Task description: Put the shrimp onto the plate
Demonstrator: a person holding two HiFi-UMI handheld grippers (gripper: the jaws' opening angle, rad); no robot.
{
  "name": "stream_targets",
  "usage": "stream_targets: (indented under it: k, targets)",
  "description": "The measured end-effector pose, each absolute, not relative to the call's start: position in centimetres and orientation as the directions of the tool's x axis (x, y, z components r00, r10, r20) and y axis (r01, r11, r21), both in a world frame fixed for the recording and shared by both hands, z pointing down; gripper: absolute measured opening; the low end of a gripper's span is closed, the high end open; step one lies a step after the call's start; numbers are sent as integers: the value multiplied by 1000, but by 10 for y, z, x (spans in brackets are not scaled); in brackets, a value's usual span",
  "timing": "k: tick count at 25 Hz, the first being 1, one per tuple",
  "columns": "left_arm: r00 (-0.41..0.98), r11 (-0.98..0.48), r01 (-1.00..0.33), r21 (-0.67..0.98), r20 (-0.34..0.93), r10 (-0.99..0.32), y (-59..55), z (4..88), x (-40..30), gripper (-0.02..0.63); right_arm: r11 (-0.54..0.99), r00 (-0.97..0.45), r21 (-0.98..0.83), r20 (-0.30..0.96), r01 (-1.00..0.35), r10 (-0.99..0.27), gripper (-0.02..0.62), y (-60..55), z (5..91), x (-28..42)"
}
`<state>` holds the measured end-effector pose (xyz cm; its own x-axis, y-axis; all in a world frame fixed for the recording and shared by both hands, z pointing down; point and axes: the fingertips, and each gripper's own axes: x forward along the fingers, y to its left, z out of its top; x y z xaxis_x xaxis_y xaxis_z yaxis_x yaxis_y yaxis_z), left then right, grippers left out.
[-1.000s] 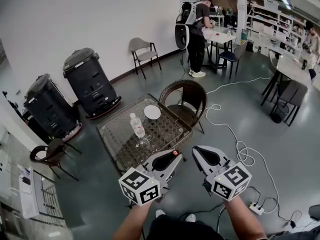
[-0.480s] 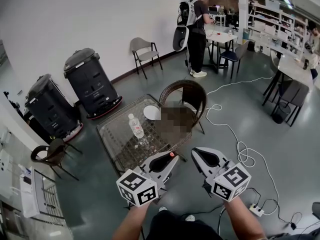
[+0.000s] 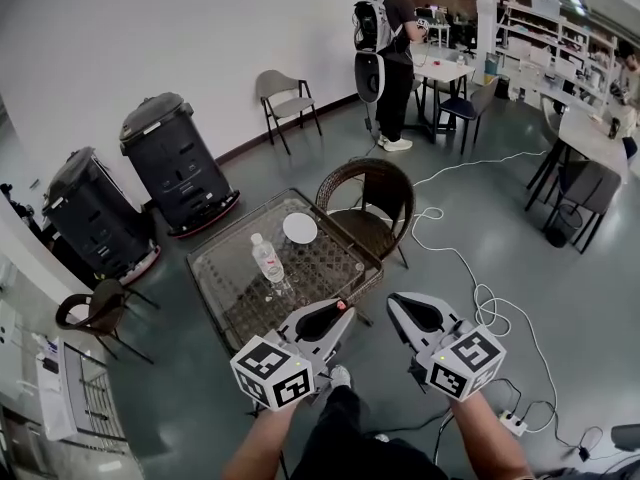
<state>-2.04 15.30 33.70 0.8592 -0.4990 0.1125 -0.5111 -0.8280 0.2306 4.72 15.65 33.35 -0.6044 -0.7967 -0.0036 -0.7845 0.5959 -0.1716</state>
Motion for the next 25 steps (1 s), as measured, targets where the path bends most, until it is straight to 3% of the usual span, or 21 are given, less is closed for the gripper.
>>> stream_targets:
  k: [25]
  targets:
    - [850, -795, -526, 302, 175, -496, -114, 391, -55, 63, 573, -602, -199, 140, -795, -786, 6, -114, 377, 2]
